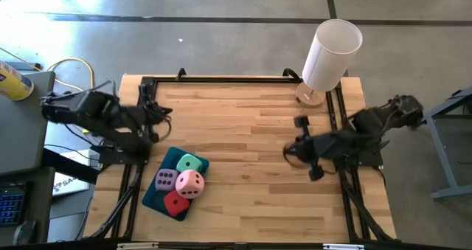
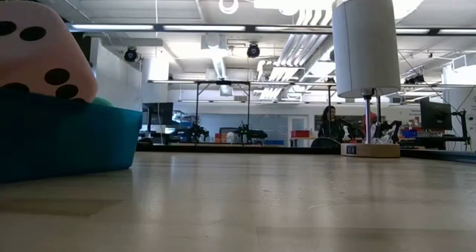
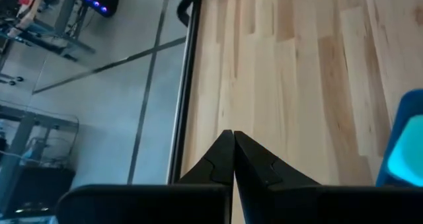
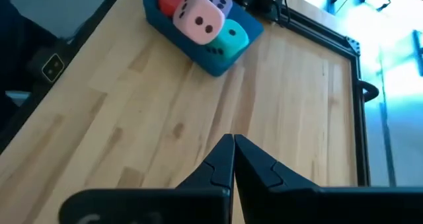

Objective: Pick & Place Dice
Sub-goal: Return to Home Position

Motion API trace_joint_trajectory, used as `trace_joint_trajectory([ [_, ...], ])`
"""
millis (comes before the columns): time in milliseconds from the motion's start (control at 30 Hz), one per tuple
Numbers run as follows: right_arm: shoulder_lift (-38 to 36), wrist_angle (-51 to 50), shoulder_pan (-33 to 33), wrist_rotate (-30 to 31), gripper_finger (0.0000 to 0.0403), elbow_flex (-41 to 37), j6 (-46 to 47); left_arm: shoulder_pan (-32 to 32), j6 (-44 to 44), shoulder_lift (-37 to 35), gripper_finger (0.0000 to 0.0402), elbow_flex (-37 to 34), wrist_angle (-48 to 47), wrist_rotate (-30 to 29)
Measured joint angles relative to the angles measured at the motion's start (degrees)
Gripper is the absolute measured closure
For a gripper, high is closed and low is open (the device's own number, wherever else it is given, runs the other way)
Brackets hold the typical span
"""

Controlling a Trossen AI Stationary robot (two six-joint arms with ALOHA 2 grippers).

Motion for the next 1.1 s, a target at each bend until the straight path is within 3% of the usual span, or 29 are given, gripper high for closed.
trace_joint_trajectory([
  [200,-3.97,1.44,-7.05,-7.77,0.0401,-1.99,-3.99,10.88,10.49,-4.51,0.0401,-0.71,6.29,10.76],
  [500,-18.10,17.43,-16.50,-10.14,0.0401,-22.49,-6.15,24.12,17.35,-9.22,0.0401,-3.51,10.47,25.10],
  [800,-31.67,37.01,-21.02,-10.36,0.0401,-45.38,-6.10,33.40,19.40,-14.58,0.0401,-17.52,19.75,34.73],
  [1100,-36.02,47.71,-22.38,-10.35,0.0401,-59.07,-4.89,37.80,14.68,-21.10,0.0401,-28.96,28.97,46.39],
])
